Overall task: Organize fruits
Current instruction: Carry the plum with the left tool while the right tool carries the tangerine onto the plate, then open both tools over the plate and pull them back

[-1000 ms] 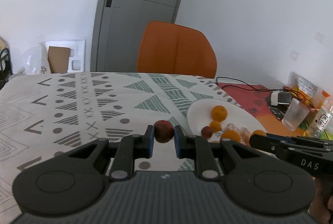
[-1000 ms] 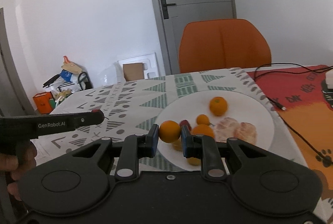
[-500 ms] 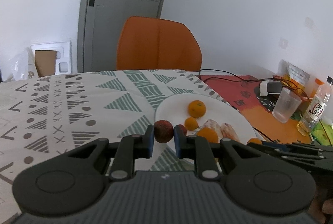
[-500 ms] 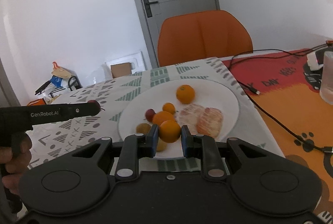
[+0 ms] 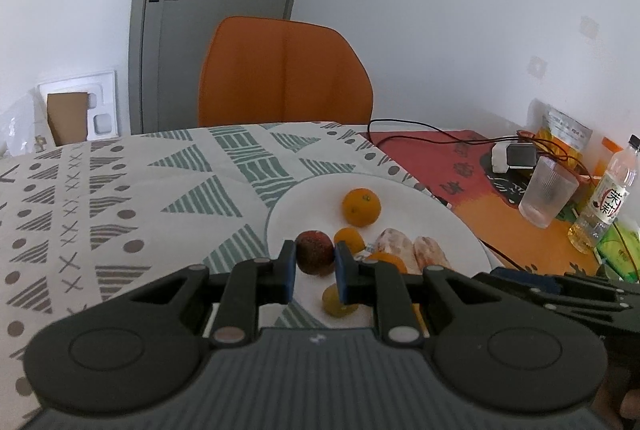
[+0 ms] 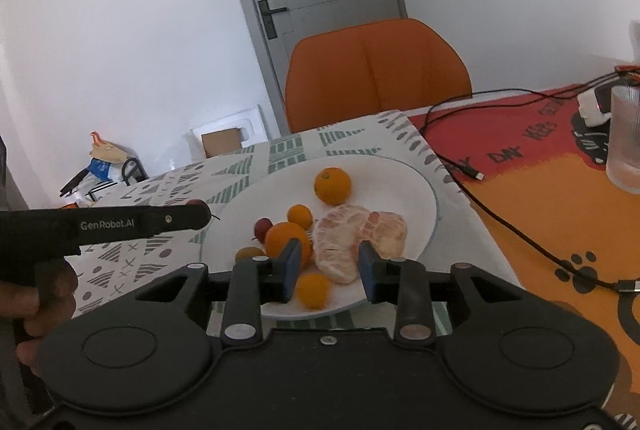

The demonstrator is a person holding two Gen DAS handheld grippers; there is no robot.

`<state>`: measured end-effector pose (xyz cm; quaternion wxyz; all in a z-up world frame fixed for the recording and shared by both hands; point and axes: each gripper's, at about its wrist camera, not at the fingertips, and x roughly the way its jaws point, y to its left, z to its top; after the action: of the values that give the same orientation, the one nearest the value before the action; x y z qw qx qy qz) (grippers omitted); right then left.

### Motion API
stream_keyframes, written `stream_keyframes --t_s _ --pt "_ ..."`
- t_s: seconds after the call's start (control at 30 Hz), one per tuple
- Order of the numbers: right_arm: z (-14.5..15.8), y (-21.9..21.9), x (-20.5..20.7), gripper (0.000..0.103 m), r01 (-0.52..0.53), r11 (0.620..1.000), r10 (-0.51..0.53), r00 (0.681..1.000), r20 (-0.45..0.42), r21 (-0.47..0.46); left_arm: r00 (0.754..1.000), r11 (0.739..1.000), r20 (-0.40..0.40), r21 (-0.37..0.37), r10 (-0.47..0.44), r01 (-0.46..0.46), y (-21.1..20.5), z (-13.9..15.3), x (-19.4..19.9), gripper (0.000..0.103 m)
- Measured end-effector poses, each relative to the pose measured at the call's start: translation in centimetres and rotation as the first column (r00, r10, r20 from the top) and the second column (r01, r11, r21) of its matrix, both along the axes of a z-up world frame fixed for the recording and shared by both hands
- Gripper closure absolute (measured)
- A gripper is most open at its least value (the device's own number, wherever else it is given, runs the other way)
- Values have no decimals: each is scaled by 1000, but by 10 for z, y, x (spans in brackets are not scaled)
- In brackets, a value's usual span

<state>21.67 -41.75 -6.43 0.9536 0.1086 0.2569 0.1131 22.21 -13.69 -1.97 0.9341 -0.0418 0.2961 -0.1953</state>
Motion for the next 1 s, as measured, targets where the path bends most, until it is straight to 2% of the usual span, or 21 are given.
stream_keyframes --t_s 0.17,0.3,0.53,0.6,0.83,1.0 --pt "-2 0 2 69 6 1000 -6 1000 -8 0 1000 1000 -7 12 -3 3 -7 -5 8 84" --pt "-3 -4 1 63 10 1000 -10 1000 -8 7 1000 999 -4 23 25 -25 -10 -4 11 81" --pt "-3 -5 -1 59 7 1000 -7 1000 -9 22 999 998 -9 36 47 -47 -6 2 6 78" --pt "-2 -4 -1 54 4 1000 -4 1000 -6 23 999 998 -10 43 52 -52 -4 2 3 76" --pt "2 0 -6 46 -6 1000 6 1000 6 27 996 995 7 43 87 -87 7 8 -8 54" --pt "4 3 -8 32 -8 999 8 1000 7 36 993 992 17 42 120 -120 16 13 -17 32"
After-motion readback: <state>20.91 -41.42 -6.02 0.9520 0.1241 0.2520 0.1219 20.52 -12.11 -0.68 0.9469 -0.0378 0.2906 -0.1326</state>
